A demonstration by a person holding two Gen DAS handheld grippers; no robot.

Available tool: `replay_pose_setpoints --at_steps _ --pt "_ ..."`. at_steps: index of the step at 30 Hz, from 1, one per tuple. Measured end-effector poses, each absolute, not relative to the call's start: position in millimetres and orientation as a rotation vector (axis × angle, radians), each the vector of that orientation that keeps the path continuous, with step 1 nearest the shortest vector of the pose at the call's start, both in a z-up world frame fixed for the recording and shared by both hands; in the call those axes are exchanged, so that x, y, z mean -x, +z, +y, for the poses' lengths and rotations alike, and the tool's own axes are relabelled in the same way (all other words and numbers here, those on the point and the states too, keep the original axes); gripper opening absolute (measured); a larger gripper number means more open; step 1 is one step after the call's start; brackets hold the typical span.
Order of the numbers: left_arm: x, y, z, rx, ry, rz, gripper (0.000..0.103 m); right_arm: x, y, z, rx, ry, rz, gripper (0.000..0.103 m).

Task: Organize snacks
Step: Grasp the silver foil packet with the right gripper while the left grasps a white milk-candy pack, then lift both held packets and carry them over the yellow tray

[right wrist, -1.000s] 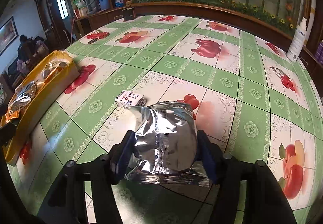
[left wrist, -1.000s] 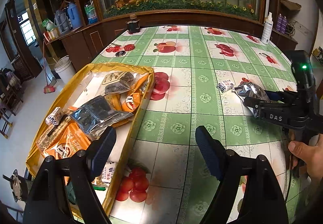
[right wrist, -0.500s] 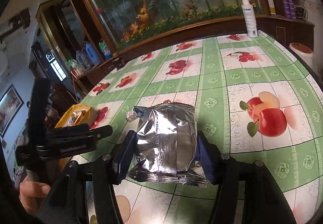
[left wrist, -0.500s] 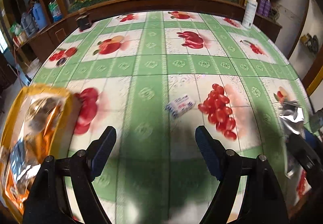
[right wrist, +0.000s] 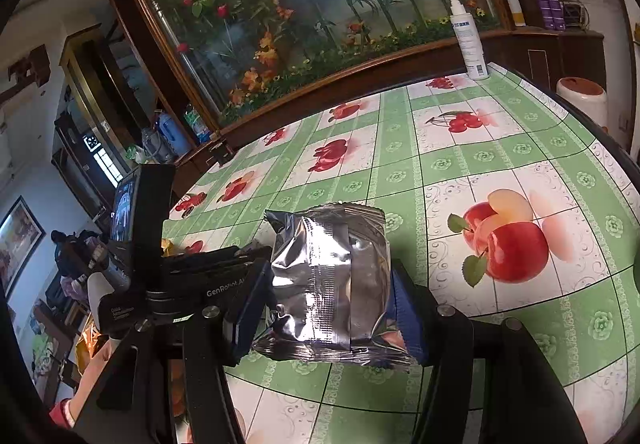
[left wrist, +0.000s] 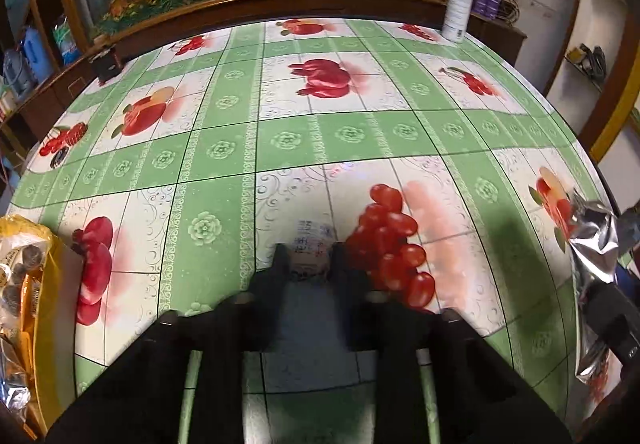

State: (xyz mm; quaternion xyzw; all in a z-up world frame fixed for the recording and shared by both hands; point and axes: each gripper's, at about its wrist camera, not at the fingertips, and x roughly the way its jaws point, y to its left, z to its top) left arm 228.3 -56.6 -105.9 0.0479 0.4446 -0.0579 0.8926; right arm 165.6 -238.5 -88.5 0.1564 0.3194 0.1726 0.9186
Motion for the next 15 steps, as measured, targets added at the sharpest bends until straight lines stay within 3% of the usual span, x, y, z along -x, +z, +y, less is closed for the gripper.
replay_pose_setpoints --at_steps 15 --pt "-144 -64 -6 0.002 0.043 0.765 0.016 -164 -91 -220 -0.250 0.383 0.654 0.060"
